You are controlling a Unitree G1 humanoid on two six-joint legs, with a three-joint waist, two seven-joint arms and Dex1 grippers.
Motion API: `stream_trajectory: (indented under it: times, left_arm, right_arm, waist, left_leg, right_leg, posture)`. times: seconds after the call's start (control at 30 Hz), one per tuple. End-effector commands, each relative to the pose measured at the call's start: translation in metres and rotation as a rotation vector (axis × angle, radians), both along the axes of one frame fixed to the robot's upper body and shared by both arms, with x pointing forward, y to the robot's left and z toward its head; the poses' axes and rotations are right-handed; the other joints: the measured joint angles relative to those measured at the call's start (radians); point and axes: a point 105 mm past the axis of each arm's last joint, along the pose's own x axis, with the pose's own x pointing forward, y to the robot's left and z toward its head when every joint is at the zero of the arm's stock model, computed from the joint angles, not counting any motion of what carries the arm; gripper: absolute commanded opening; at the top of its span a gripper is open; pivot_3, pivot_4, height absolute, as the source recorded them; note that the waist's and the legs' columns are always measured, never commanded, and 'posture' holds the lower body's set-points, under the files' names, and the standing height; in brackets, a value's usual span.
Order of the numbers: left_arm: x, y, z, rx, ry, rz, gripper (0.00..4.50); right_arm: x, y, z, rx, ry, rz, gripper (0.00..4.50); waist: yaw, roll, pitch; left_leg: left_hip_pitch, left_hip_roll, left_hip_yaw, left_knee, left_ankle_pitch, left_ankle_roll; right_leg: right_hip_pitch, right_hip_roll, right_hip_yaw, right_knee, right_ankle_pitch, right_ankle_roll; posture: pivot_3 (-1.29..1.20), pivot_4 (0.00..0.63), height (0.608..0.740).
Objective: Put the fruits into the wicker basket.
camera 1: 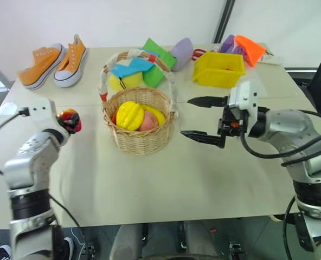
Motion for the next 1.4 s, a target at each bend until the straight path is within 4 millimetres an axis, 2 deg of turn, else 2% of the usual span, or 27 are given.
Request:
stream_trajectory:
  times: [0.03, 0.07, 0.13, 0.2, 0.33, 0.47, 0.57, 0.7, 0.9, 1.03, 1.1, 1.17, 1.27, 1.4]
  left_arm:
    - [-0.042, -0.028, 0.056, -0.004, -0.192, -0.344, 2.74]
    - [-0.056, -0.04, 0.062, -0.001, -0.211, -0.462, 2.74]
    - [-0.078, -0.067, 0.057, -0.013, -0.165, -0.671, 2.74]
    - [-0.077, -0.082, 0.053, -0.041, -0.159, -0.718, 2.74]
    - [-0.051, -0.127, 0.058, -0.183, -0.231, -0.748, 2.74]
    - [-0.014, -0.157, 0.062, -0.201, -0.249, -0.689, 2.74]
    - [-0.002, -0.178, 0.058, -0.207, -0.226, -0.715, 2.74]
    - [0.006, -0.173, 0.057, -0.208, -0.238, -0.662, 4.44]
    - [0.002, -0.17, 0.06, -0.154, -0.26, -0.687, 4.48]
    - [-0.036, -0.16, 0.075, -0.156, -0.35, -0.806, 4.48]
    - [-0.064, -0.155, 0.075, -0.141, -0.365, -0.904, 4.48]
    - [-0.082, -0.14, 0.069, -0.062, -0.391, -0.911, 4.48]
    - [-0.095, -0.103, 0.064, -0.069, -0.403, -0.835, 4.48]
    - [-0.114, -0.068, 0.06, 0.017, -0.395, -0.763, 4.48]
  right_arm:
    - [0.009, -0.011, 0.017, 0.086, -0.076, -0.074, 4.5]
    - [0.016, -0.016, 0.015, 0.104, -0.084, -0.114, 4.5]
    - [0.016, -0.018, 0.004, 0.069, -0.076, -0.111, 4.5]
    - [0.015, -0.016, 0.004, 0.08, -0.068, -0.103, 4.5]
    - [0.012, -0.014, 0.003, 0.076, -0.069, -0.096, 4.5]
    - [0.01, -0.015, 0.003, 0.072, -0.065, -0.107, 4.5]
    - [0.009, -0.015, 0.001, 0.067, -0.069, -0.119, 4.5]
    - [0.007, -0.015, 0.003, 0.071, -0.072, -0.126, 4.5]
    - [0.007, -0.016, 0.002, 0.078, -0.069, -0.137, 4.5]
    - [0.018, -0.014, -0.001, 0.131, -0.037, -0.203, 4.5]
    - [0.025, -0.011, -0.002, 0.155, -0.021, -0.246, 4.5]
    - [0.03, -0.008, -0.001, 0.19, 0.004, -0.262, 4.5]
    - [0.031, 0.0, -0.001, 0.241, 0.045, -0.254, 4.5]
    - [0.036, 0.012, -0.004, 0.26, 0.066, -0.269, 4.5]
  waist:
    - [-0.003, 0.0, 0.0]
    - [-0.004, 0.0, 0.0]
    - [-0.001, 0.001, 0.0]
    - [0.008, 0.003, -0.001]
    - [0.013, 0.002, -0.001]
    - [0.008, 0.001, -0.001]
    - [0.003, 0.002, -0.001]
    - [-0.001, 0.002, -0.001]
    - [0.007, 0.002, -0.001]
    - [0.002, 0.002, -0.001]
    - [-0.005, 0.002, -0.001]
    - [-0.015, 0.002, -0.001]
    - [-0.016, 0.003, -0.001]
    - [-0.014, 0.003, -0.001]
  left_leg:
    - [0.0, 0.0, 0.0, 0.0, 0.0, 0.0]
    - [0.0, 0.0, 0.0, 0.0, 0.0, 0.0]
    - [0.0, 0.0, 0.0, 0.0, 0.0, 0.0]
    - [0.001, -0.001, 0.0, 0.0, 0.0, 0.0]
    - [0.002, -0.001, -0.001, 0.001, 0.0, 0.001]
    - [0.001, -0.002, 0.0, 0.003, 0.0, 0.002]
    - [0.001, -0.001, 0.0, 0.002, 0.0, 0.002]
    - [0.001, 0.001, 0.0, 0.001, 0.0, 0.001]
    - [0.001, 0.001, 0.0, 0.002, 0.0, 0.001]
    - [0.001, 0.001, 0.0, 0.002, 0.0, 0.001]
    - [0.001, 0.002, 0.0, 0.001, 0.001, 0.0]
    - [0.001, 0.002, 0.0, 0.001, 0.003, -0.005]
    - [0.002, 0.002, 0.0, 0.0, 0.002, -0.003]
    - [0.002, 0.002, -0.001, 0.0, 0.001, -0.001]
  right_leg:
    - [0.0, 0.0, 0.0, 0.0, 0.0, 0.0]
    - [0.0, -0.001, 0.0, 0.0, 0.0, -0.001]
    - [0.0, -0.001, 0.0, -0.001, 0.0, -0.001]
    - [0.002, -0.002, 0.0, -0.002, -0.001, -0.002]
    - [0.004, -0.002, 0.0, -0.001, 0.0, -0.001]
    - [0.004, -0.001, 0.0, -0.001, 0.001, 0.0]
    - [0.003, 0.001, 0.0, 0.0, 0.0, 0.0]
    - [0.002, 0.004, 0.0, 0.001, 0.0, 0.001]
    - [0.003, 0.005, 0.0, 0.001, 0.0, 0.001]
    - [0.003, 0.004, 0.001, 0.0, 0.0, 0.0]
    - [0.002, 0.004, 0.001, 0.001, 0.0, 0.0]
    - [0.002, 0.004, 0.001, 0.001, 0.0, 0.0]
    - [0.002, 0.003, 0.001, 0.001, 0.0, -0.001]
    - [0.002, 0.002, 0.001, 0.0, 0.0, -0.002]
  posture:
    - [0.0, 0.15, 0.74]
    - [0.0, 0.15, 0.74]
    - [0.0, 0.15, 0.74]
    - [0.0, 0.15, 0.74]
    - [0.0, 0.15, 0.74]
    - [0.0, 0.15, 0.74]
    - [0.0, 0.15, 0.74]
    - [0.0, 0.15, 0.74]
    - [0.0, 0.15, 0.74]
    - [0.0, 0.15, 0.74]
    - [0.0, 0.15, 0.74]
    - [0.0, 0.15, 0.74]
    - [0.0, 0.15, 0.74]
    - [0.0, 0.15, 0.74]
